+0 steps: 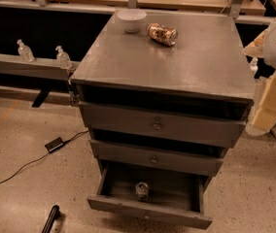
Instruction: Pick 7up can from bottom drawer and place on counter
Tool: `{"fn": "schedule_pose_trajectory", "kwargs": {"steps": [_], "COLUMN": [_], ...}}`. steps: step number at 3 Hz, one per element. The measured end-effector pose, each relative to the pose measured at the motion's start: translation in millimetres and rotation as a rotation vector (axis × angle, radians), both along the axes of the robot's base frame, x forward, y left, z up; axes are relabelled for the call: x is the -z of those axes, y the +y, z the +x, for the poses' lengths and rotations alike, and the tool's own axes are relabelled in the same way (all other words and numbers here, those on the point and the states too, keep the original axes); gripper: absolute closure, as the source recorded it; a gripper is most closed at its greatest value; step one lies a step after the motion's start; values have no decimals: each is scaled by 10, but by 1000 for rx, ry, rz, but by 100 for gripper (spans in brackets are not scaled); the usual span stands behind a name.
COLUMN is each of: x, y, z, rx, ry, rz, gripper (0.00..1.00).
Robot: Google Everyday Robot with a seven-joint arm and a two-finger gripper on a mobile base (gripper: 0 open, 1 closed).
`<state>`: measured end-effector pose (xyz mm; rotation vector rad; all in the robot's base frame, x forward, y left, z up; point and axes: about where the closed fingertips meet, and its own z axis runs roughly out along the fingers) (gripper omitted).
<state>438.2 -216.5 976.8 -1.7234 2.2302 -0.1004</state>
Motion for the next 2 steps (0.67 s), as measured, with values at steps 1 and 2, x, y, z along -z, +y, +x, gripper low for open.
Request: {"fn": "schedule_pose_trajectory", "kwargs": {"steps": [1,2], "x": [1,11], "y": [-9,-55], "z": [23,135], "rx": [-1,-8], "ry": [-11,-63], "rz": [2,13], "gripper": [0,0]}}
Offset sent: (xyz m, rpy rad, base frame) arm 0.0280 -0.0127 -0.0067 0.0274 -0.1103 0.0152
